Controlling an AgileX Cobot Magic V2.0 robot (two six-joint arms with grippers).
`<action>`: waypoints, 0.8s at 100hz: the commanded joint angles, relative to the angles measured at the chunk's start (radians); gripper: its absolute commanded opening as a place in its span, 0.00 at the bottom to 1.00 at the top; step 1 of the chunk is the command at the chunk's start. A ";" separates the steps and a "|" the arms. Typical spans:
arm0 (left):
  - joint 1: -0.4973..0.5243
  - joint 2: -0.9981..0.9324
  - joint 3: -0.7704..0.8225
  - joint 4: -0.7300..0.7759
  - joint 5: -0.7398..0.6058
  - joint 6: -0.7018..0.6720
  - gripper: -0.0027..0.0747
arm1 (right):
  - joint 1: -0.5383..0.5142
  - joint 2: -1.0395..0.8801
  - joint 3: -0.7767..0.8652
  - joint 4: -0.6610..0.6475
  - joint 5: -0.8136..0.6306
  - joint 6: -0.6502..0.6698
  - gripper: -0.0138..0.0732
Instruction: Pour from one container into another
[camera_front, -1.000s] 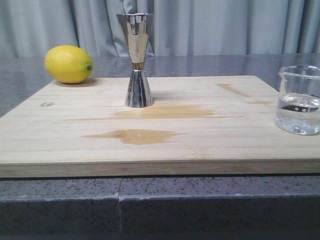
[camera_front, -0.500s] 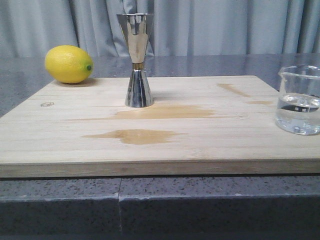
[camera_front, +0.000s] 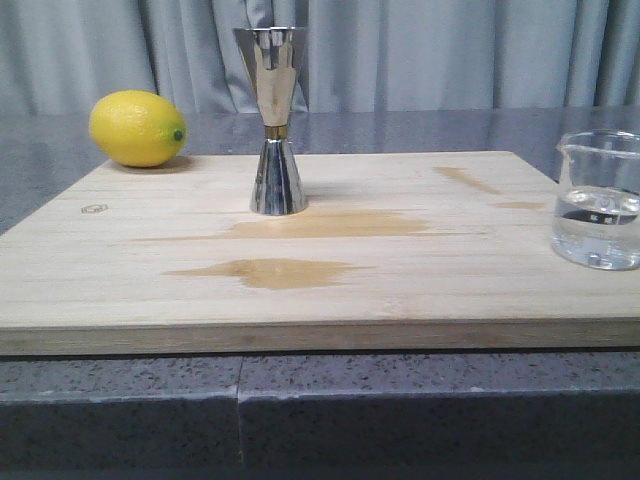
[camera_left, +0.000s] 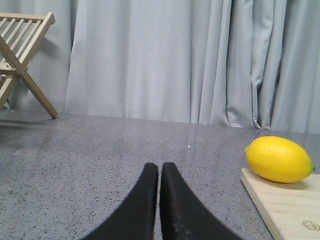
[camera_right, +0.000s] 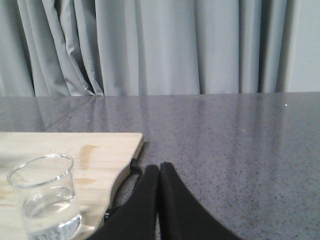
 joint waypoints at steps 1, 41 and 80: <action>-0.008 -0.024 0.006 0.000 -0.086 -0.008 0.01 | -0.006 -0.024 0.016 -0.008 -0.103 -0.004 0.08; -0.008 -0.014 -0.158 0.004 -0.009 -0.008 0.01 | -0.006 -0.002 -0.178 0.019 0.070 -0.004 0.08; -0.008 0.220 -0.491 0.013 0.311 0.112 0.01 | -0.006 0.263 -0.513 -0.070 0.330 -0.004 0.08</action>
